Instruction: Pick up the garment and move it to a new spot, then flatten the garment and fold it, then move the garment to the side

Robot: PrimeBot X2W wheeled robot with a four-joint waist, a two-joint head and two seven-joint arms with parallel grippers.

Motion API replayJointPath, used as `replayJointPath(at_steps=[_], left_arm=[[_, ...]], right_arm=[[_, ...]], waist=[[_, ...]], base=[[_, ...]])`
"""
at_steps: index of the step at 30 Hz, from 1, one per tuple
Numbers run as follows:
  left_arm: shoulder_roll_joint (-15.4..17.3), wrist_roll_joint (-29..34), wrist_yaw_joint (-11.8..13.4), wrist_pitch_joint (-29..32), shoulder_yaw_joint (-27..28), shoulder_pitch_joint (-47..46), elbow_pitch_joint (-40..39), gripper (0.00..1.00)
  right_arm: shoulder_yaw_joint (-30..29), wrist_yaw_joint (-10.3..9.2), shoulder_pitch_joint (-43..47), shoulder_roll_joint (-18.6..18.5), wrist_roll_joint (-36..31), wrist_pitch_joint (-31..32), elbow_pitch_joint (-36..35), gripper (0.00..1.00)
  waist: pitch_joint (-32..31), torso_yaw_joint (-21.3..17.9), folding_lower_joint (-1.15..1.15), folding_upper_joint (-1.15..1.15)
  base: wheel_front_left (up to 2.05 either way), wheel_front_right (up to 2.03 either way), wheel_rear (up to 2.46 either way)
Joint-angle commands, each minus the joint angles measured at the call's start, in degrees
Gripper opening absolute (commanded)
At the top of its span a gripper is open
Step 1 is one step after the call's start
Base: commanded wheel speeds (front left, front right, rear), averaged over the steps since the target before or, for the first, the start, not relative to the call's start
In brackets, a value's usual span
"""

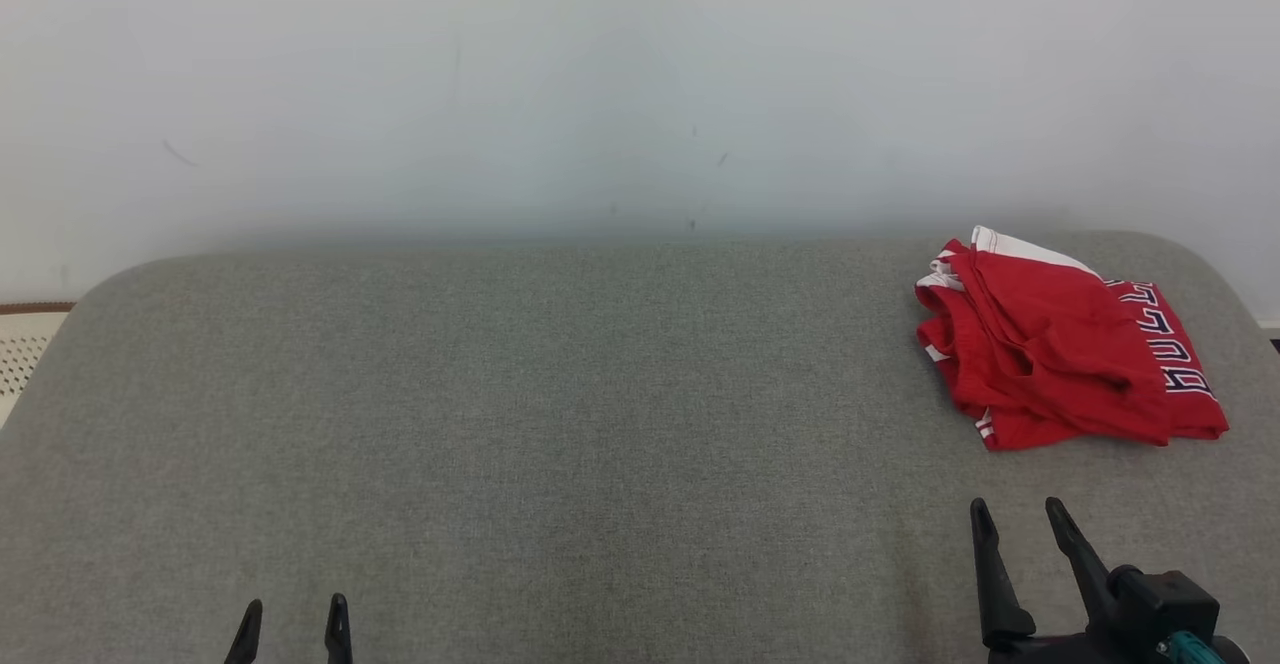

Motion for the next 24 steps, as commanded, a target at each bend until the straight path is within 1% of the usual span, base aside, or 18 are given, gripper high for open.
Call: replayJointPath(at_steps=[1,12,24], left_arm=[[0.36,0.32,0.27,0.19,0.05,1.08,-0.19,1.00],[1.21,-0.04,0.54,1.49,-0.04,1.28,-0.98,1.00],[1.47,-0.64,0.94,1.76,-0.33,1.24,-1.08,1.00]], right_arm=[[-0.10,-0.06,0.44,-0.02,-0.39,0.05,-0.42,1.00],[-0.33,-0.06,0.89,1.02,-1.15,0.84,-1.47,1.00],[-0.35,-0.06,0.98,0.67,-0.94,1.19,-1.80,1.00]], waist=[[-0.02,-0.04,0.00,0.00],[0.16,-0.02,0.00,0.00],[0.46,0.01,0.00,0.00]], base=[[0.00,0.00,0.00],[0.00,0.00,0.00],[0.00,0.00,0.00]])
